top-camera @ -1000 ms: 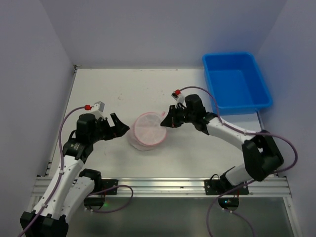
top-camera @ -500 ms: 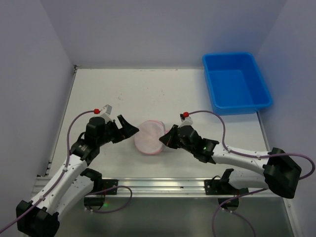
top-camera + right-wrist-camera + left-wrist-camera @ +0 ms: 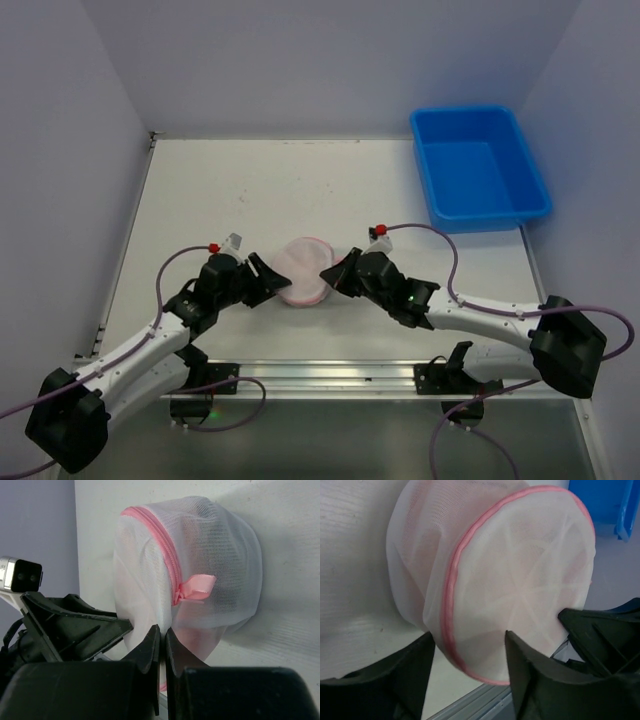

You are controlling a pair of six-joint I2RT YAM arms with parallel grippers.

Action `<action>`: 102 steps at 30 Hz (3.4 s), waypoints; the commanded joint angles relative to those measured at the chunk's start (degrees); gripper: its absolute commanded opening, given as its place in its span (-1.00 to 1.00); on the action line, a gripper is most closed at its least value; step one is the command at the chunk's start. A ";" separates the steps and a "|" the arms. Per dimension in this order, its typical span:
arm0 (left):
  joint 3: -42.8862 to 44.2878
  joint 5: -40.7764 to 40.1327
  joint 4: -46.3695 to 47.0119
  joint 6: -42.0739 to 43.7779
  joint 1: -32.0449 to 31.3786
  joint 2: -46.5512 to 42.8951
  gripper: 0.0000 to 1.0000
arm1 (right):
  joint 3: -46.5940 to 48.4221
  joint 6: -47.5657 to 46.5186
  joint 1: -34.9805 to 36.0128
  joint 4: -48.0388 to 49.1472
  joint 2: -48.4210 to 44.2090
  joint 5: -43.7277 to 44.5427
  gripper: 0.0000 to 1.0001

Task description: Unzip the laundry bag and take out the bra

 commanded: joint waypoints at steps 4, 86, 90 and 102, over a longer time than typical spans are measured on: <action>3.33 -5.26 9.44 5.78 -0.57 6.19 -0.38 | 2.21 -3.92 0.00 -1.69 -0.98 -3.21 -0.70; 10.37 -3.34 16.30 -7.44 -6.55 13.42 -1.00 | 11.79 -20.00 -21.53 -16.20 -1.32 -20.28 0.04; 11.25 -3.69 15.69 -9.55 -6.55 14.12 -1.00 | 10.66 -29.31 -19.08 -17.87 -8.87 -15.27 0.23; 13.01 -4.57 14.19 -10.52 -6.55 15.44 -1.00 | 8.10 -30.40 -0.88 -15.59 -10.93 -9.63 -0.16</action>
